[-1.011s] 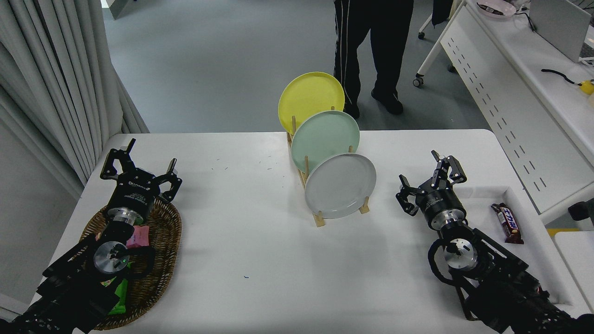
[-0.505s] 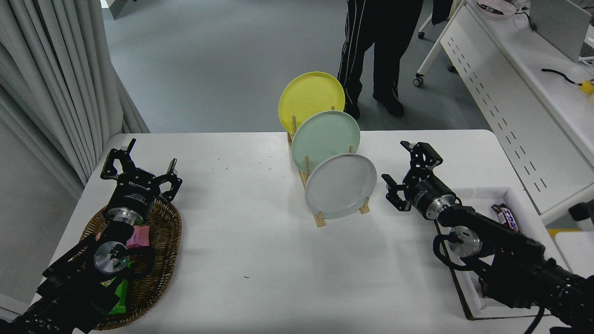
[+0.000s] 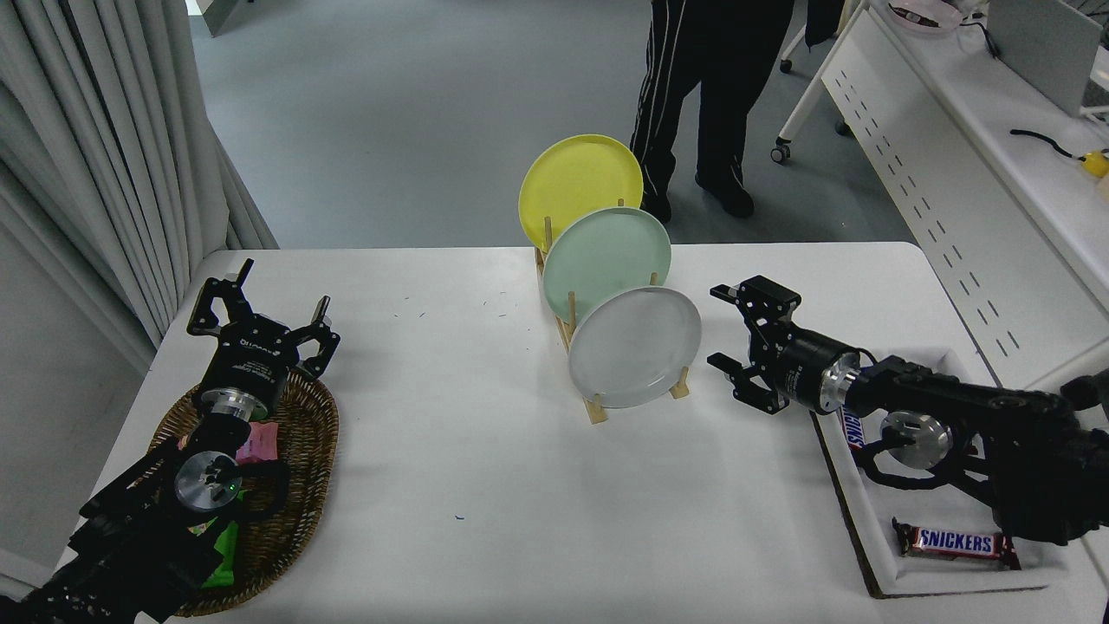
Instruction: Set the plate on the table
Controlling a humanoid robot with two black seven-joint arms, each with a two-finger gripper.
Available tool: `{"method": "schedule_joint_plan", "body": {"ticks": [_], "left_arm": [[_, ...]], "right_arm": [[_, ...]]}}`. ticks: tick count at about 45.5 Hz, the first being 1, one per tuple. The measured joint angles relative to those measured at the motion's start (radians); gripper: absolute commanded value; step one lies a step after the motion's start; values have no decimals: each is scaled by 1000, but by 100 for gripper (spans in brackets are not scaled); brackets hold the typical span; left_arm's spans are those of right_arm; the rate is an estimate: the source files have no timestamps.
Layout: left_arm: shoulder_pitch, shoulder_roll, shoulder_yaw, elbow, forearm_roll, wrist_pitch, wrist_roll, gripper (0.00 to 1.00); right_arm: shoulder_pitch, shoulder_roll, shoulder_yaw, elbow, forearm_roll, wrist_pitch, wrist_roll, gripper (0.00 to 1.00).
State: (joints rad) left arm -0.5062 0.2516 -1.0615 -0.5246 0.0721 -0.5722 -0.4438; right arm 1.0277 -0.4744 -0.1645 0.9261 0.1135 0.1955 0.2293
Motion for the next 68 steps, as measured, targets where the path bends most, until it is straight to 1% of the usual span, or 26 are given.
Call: {"method": "schedule_joint_plan", "body": {"ticks": [8, 17, 24, 31, 41, 59, 68], "left_arm": [[0, 0, 0, 0, 0, 0, -1, 100], [0, 0, 0, 0, 0, 0, -1, 100], [0, 0, 0, 0, 0, 0, -1, 100], [0, 0, 0, 0, 0, 0, 0, 100], [0, 0, 0, 0, 0, 0, 0, 100], [0, 0, 0, 0, 0, 0, 0, 100], [0, 0, 0, 0, 0, 0, 0, 100]], "right_arm": [[36, -9, 45, 21, 62, 16, -164, 99], [82, 10, 85, 27, 140, -10, -275, 99], [113, 23, 100, 26, 203, -65, -330, 99], [135, 36, 109, 26, 256, -112, -357, 99], [142, 41, 115, 28, 321, -138, -372, 99], [149, 53, 137, 11, 329, -180, -380, 99], [145, 100, 168, -47, 330, -219, -381, 99]]}}
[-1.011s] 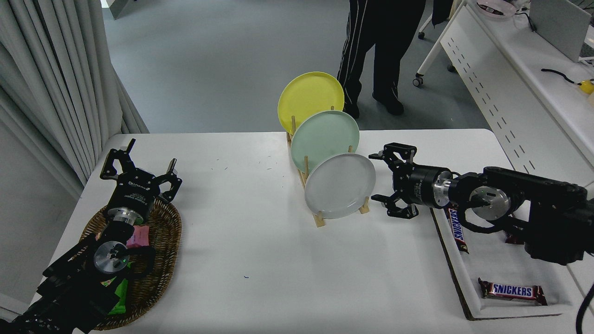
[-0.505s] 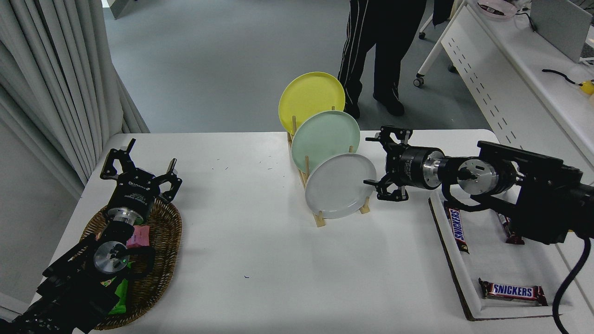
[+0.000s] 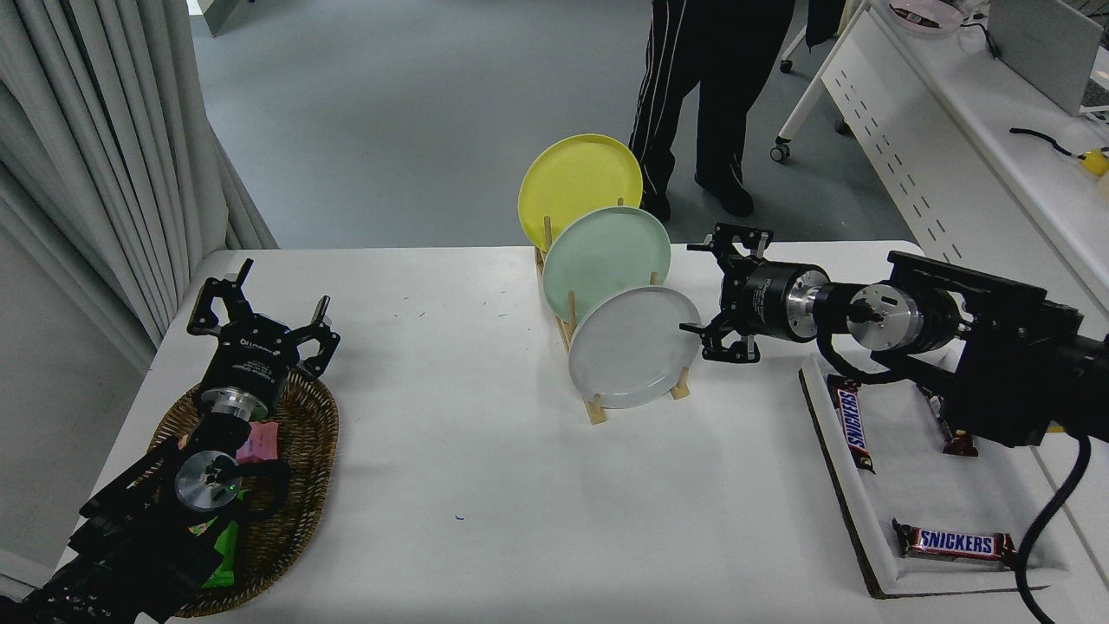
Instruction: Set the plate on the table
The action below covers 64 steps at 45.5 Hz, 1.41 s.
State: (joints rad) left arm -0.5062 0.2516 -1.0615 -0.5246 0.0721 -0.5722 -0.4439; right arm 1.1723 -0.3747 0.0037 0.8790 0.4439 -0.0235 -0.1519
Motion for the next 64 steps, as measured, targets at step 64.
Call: {"method": "schedule_joint_plan", "body": {"ticks": [64], "left_arm": [[0, 0, 0, 0, 0, 0, 0, 100]], "right_arm": [[24, 159, 33, -83, -78, -126, -61, 89]]}}
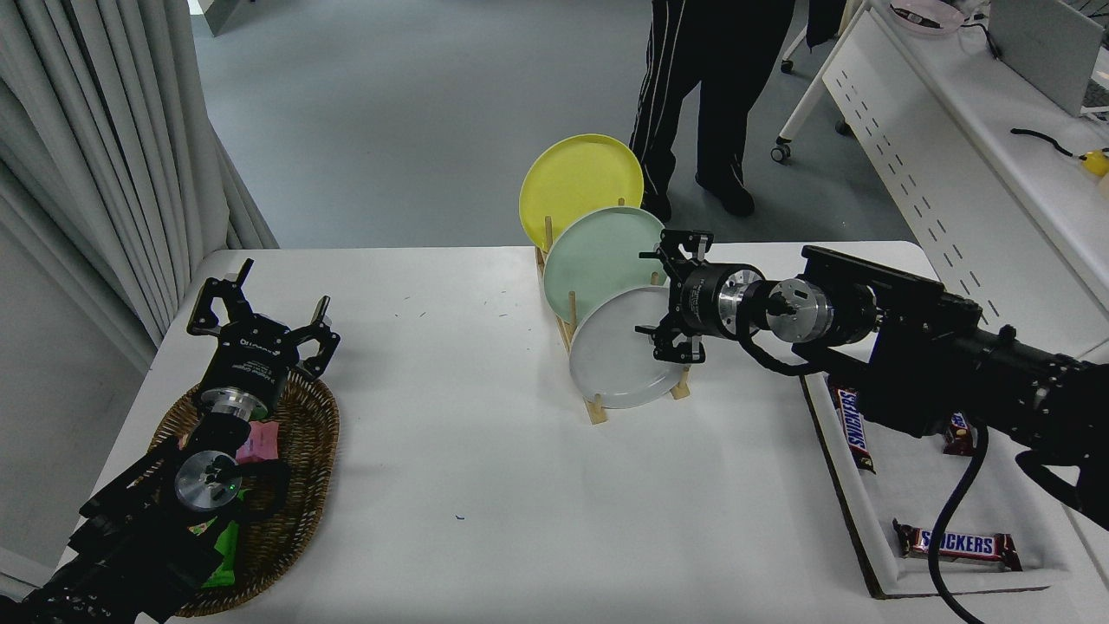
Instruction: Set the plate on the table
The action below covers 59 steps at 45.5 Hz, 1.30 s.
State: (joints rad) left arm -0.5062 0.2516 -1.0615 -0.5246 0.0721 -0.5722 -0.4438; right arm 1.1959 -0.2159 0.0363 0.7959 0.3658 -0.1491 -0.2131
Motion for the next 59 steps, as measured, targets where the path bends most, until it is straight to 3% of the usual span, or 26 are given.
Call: {"method": "schedule_joint_plan", "body": {"ticks": [21, 29, 59], "left_arm": [[0, 0, 0, 0, 0, 0, -1, 100], [0, 0, 0, 0, 0, 0, -1, 100], [0, 0, 0, 0, 0, 0, 0, 100]], "right_arm": [[9, 15, 20, -7, -17, -15, -3, 78], [9, 22, 25, -7, -16, -17, -3, 67], [7, 28, 28, -7, -8, -19, -3, 51]]}}
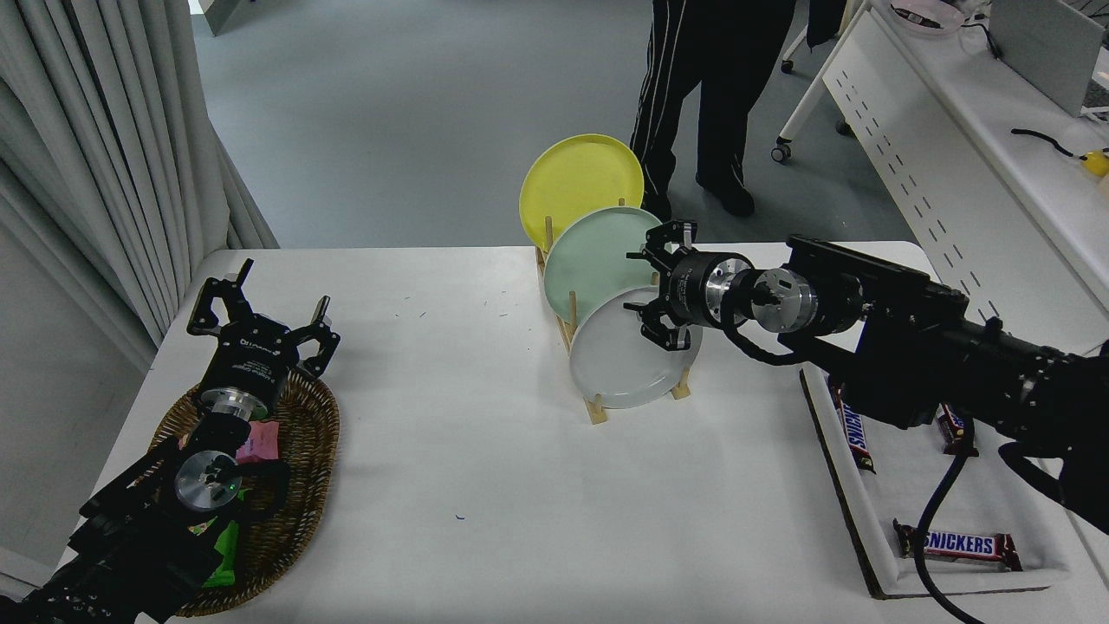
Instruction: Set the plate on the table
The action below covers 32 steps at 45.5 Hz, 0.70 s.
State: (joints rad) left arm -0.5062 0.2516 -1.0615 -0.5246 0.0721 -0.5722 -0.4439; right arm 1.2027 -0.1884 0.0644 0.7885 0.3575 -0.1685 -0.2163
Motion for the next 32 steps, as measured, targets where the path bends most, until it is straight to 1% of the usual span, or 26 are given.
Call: {"method": "schedule_joint_plan", "body": {"ticks": [10, 14, 18, 20, 32], "left_arm": [[0, 0, 0, 0, 0, 0, -1, 100], [0, 0, 0, 0, 0, 0, -1, 100], [0, 0, 0, 0, 0, 0, -1, 100], [0, 0, 0, 0, 0, 0, -1, 100], [0, 0, 0, 0, 0, 0, 0, 100]], "right_arm": [[-1, -3, 0, 0, 2, 0, 0, 50], [-1, -4, 0, 0, 3, 0, 0, 46], [-1, -5, 0, 0, 3, 0, 0, 45], [-1, -5, 0, 0, 3, 1, 0, 42], [-2, -6, -1, 2, 1, 1, -1, 39]]}}
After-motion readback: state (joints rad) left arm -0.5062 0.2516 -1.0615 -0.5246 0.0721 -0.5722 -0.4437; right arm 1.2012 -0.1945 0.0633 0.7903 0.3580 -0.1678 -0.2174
